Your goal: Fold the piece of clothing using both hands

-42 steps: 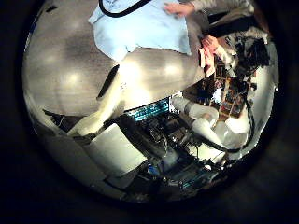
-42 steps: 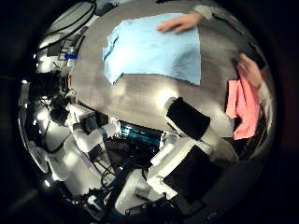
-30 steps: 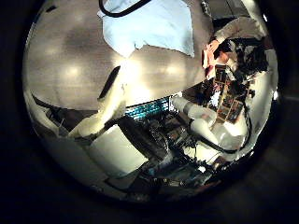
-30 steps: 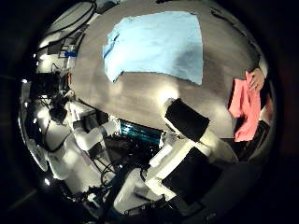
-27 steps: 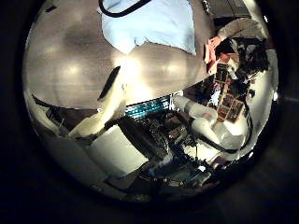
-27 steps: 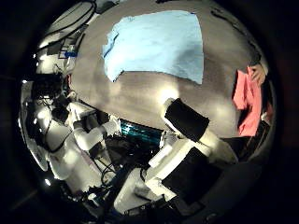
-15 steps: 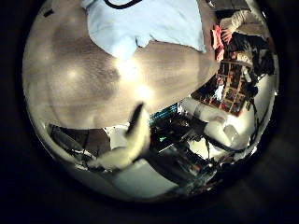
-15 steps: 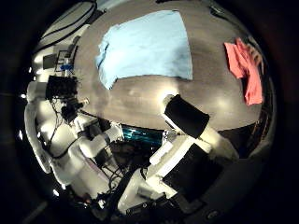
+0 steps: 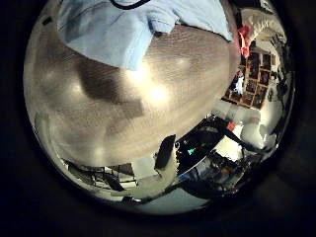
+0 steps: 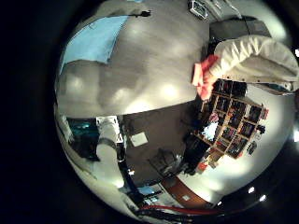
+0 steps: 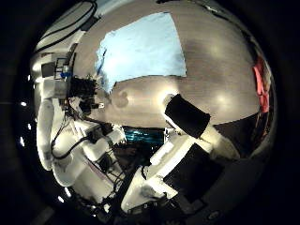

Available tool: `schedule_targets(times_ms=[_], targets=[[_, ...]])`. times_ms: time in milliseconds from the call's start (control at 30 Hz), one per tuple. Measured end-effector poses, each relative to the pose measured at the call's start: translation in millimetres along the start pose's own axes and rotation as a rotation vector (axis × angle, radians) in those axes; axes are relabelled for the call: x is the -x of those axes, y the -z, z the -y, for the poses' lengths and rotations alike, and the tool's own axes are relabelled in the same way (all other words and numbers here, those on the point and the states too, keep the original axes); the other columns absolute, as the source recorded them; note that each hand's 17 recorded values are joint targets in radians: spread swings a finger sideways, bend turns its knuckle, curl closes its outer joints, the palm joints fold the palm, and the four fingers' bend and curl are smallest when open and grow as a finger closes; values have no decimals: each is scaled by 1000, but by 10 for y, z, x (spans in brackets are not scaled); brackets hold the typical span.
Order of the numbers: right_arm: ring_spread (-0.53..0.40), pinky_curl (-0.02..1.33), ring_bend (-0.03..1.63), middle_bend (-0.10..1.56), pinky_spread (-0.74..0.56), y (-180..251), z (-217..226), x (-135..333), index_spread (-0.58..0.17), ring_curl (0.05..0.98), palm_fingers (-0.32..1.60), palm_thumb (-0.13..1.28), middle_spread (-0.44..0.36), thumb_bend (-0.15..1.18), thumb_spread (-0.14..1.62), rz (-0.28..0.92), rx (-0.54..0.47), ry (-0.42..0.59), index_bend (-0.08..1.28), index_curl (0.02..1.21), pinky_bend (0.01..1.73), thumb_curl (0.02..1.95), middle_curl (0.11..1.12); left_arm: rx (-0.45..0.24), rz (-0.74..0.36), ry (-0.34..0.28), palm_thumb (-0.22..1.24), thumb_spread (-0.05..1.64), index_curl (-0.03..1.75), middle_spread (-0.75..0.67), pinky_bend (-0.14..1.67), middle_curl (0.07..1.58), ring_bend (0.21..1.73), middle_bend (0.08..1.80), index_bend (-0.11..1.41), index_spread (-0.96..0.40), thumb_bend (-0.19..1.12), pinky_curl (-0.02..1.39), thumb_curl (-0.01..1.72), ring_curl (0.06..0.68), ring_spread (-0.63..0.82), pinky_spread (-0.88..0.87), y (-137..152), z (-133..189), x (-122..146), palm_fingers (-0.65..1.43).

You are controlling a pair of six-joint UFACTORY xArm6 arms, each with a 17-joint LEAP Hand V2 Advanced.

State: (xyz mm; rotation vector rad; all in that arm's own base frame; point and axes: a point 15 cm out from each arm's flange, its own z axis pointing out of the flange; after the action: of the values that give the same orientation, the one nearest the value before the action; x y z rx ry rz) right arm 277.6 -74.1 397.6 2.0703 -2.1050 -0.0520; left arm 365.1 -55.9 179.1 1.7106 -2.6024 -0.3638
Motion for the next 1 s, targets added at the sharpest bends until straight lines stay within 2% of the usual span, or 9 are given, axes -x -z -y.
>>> schedule_targets(times_ms=[300,433,567,633,700,767,800,867,1000], targets=[[-33,4,624,301,278,-25,-6,0,-414,150,432,591,-100,-14,1266,1,5,1,183,357,636,364,380,21,1,4,177,862,364,136,290,397,626,303,239,-2,-27,330,333,172,370,358,-44,127,-75,225],[-33,4,621,298,284,-25,-6,0,-415,151,435,591,-100,-14,1266,1,4,4,184,356,632,363,380,45,4,9,267,920,395,51,217,421,601,361,276,-32,-6,311,343,164,308,335,-46,93,-123,322],[-33,5,616,299,290,-22,-9,0,-417,152,438,592,-101,-14,1266,1,3,5,185,356,627,363,381,56,20,10,375,972,442,-78,140,473,609,511,357,-112,-2,268,353,161,163,273,-20,104,-132,475],[-33,5,612,294,292,-16,-8,1,-417,152,439,592,-100,-14,1266,1,2,7,188,358,624,363,380,63,29,15,429,995,484,-178,96,522,655,677,453,-184,0,223,359,165,22,210,-4,108,-105,647],[-33,6,610,291,294,-15,-7,2,-417,153,441,592,-100,-14,1266,2,1,7,187,359,622,363,379,72,33,17,499,1035,532,-265,114,574,723,826,535,-256,17,194,366,184,-124,119,-7,107,-95,805],[-34,6,607,297,295,-21,-8,3,-417,152,444,592,-101,-14,1266,2,3,7,184,359,619,363,381,85,33,16,569,1085,587,-326,123,635,827,946,617,-317,37,174,374,231,-255,29,-13,95,-92,937],[-34,6,607,294,295,-23,-8,2,-417,153,443,592,-101,-14,1266,2,4,6,185,359,619,363,381,92,33,17,584,1099,605,-349,137,647,847,969,634,-342,34,163,375,237,-300,-6,-17,83,-92,924],[-34,6,604,296,296,-25,-6,0,-417,153,445,592,-105,-14,1266,1,5,6,183,359,616,363,382,108,33,15,665,1129,646,-376,186,691,968,1018,653,-390,65,164,405,290,-384,-112,-27,53,-92,1006],[-34,6,599,298,296,-46,21,-1,-419,153,449,592,-107,-14,1266,1,6,1,186,361,611,363,382,144,13,5,684,1137,732,-416,366,760,1129,1021,644,-466,54,215,459,381,-446,-326,-9,-39,-71,1065]])
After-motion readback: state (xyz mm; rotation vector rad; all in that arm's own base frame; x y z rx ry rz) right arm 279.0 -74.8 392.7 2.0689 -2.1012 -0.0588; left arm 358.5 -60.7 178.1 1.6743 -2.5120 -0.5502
